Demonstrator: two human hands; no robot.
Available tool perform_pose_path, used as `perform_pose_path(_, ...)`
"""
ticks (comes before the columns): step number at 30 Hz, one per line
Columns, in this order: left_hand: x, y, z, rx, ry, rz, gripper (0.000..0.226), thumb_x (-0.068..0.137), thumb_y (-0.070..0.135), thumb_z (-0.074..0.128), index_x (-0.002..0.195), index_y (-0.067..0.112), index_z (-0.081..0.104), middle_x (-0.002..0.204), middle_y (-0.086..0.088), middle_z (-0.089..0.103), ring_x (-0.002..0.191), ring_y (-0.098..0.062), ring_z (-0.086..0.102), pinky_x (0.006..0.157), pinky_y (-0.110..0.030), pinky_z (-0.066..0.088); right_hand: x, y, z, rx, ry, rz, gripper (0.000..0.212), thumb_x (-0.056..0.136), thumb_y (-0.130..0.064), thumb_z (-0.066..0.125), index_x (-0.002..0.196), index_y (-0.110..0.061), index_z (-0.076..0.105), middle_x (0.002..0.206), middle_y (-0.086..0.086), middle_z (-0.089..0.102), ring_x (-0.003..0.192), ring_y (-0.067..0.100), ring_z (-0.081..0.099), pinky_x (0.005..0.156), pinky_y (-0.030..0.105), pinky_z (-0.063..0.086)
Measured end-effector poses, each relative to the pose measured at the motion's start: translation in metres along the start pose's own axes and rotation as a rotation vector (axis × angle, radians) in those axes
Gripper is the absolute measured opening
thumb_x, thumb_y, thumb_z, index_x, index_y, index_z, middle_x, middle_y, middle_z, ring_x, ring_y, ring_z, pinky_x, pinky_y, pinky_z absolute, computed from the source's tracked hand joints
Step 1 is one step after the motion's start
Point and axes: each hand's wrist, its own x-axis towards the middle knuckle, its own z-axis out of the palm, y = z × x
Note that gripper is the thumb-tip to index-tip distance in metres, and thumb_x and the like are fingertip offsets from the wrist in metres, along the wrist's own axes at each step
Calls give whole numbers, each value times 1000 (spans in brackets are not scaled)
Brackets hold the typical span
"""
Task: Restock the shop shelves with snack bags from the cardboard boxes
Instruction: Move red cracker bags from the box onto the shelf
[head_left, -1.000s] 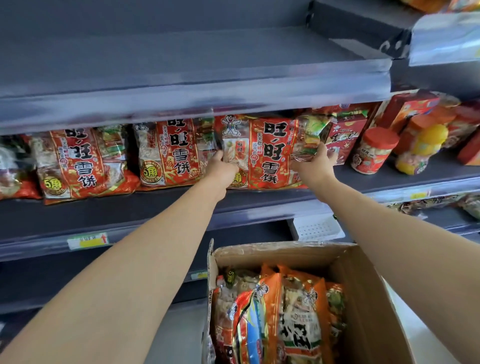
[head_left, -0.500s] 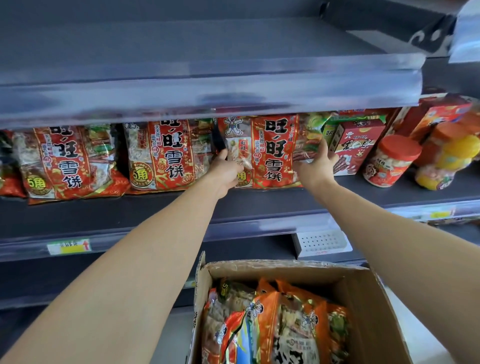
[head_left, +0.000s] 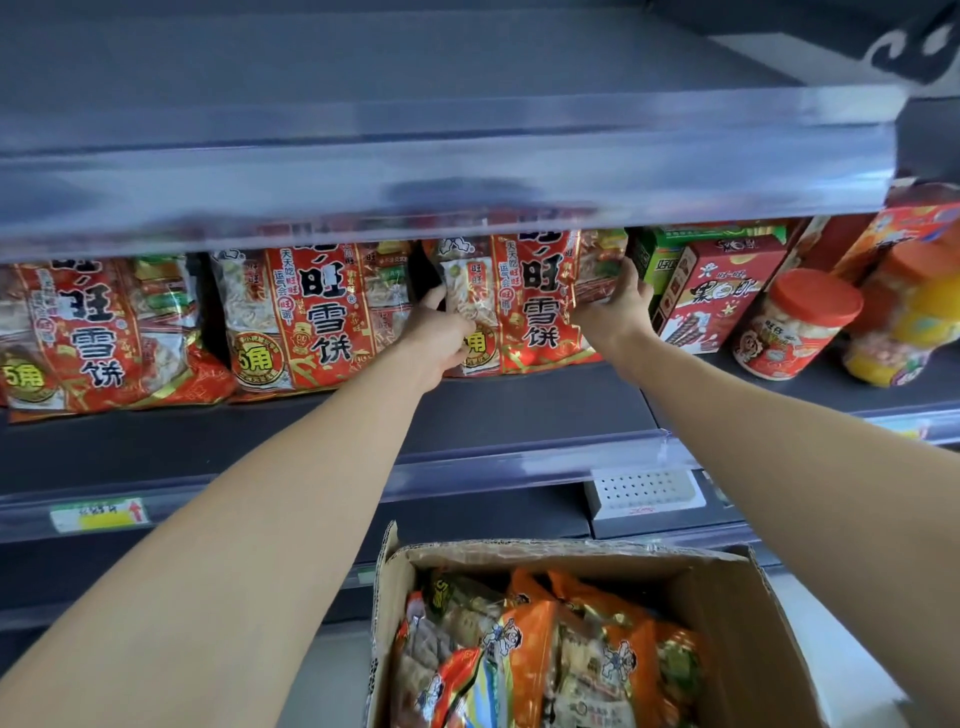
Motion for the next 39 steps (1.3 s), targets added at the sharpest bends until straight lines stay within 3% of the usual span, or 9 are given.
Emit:
perform_pose_path(6, 7, -1, -2, 12, -20, -6, 69, 90, -9, 52, 146, 26, 34, 144, -8, 43, 121, -28, 50, 90, -30, 50, 12, 6, 7, -3, -35, 27, 89, 84, -5, 56, 152, -29, 3, 153, -1, 10, 128, 29, 39, 97, 33, 44)
perform_pose_path(17, 10, 0, -1, 6, 14, -17, 63, 91, -9, 51, 146, 16, 33, 149, -11, 35, 125, -28, 47, 98, -30, 47, 23, 18, 18, -85, -113, 35, 95, 85, 1, 50, 151, -31, -11, 159, -6, -13, 148, 23, -7, 120, 43, 10)
perform_pose_path(21, 10, -8, 0, 67, 48, -8, 61, 90, -7, 52, 146, 9, 32, 137, -15, 45, 96, -21, 56, 82, -27, 46, 22, 25, 19, -128, -97, -8, 89, 91, -8, 52, 151, -27, -10, 159, -4, -16, 148, 20, -10, 120, 35, 7)
perform_pose_path(23, 11, -14, 1, 113, 76, -3, 63, 88, -6, 53, 146, 7, 31, 133, -16, 47, 97, -22, 57, 87, -29, 47, 20, 27, 19, -146, -102, -17, 88, 92, -11, 52, 151, -27, -10, 159, -5, -17, 148, 21, -6, 119, 37, 14)
perform_pose_path(26, 7, -17, 4, 153, 103, 7, 70, 85, -5, 53, 148, 9, 26, 146, -11, 39, 121, -27, 50, 102, -40, 46, 10, 30, 19, -112, -124, -26, 93, 84, 3, 47, 151, -32, -7, 158, -10, -17, 148, 24, 8, 98, 36, 39)
perform_pose_path(32, -11, -17, 3, 178, 131, 120, 63, 84, -10, 49, 143, 9, 35, 146, -15, 41, 125, -31, 50, 93, -34, 52, -21, 29, 21, -105, -119, -82, 81, 84, 9, 46, 152, -22, 15, 157, -2, 15, 139, 24, 31, 81, 30, 54)
perform_pose_path(34, -18, -17, 1, 172, 111, 143, 56, 85, -9, 49, 139, 7, 42, 140, -20, 47, 122, -34, 53, 91, -31, 51, -32, 27, 21, -100, -145, -93, 74, 86, 6, 45, 149, -23, 22, 151, 1, 34, 111, 23, 55, 54, 17, 47)
perform_pose_path(36, -29, -15, -1, 198, 69, 135, 45, 89, -3, 50, 133, 6, 49, 137, -15, 51, 117, -29, 55, 98, -37, 50, -44, 24, 20, -108, -162, -91, 69, 87, 7, 41, 147, -23, 28, 144, 1, 44, 71, 15, 58, 40, 15, 37)
perform_pose_path(39, -50, -10, -1, 248, -23, 132, 36, 92, -2, 50, 127, 5, 55, 121, -10, 57, 103, -23, 59, 96, -39, 51, -65, 18, 15, -147, -158, -100, 59, 90, 4, 41, 144, -20, 37, 139, 3, 51, 68, 14, 57, 50, 22, 45)
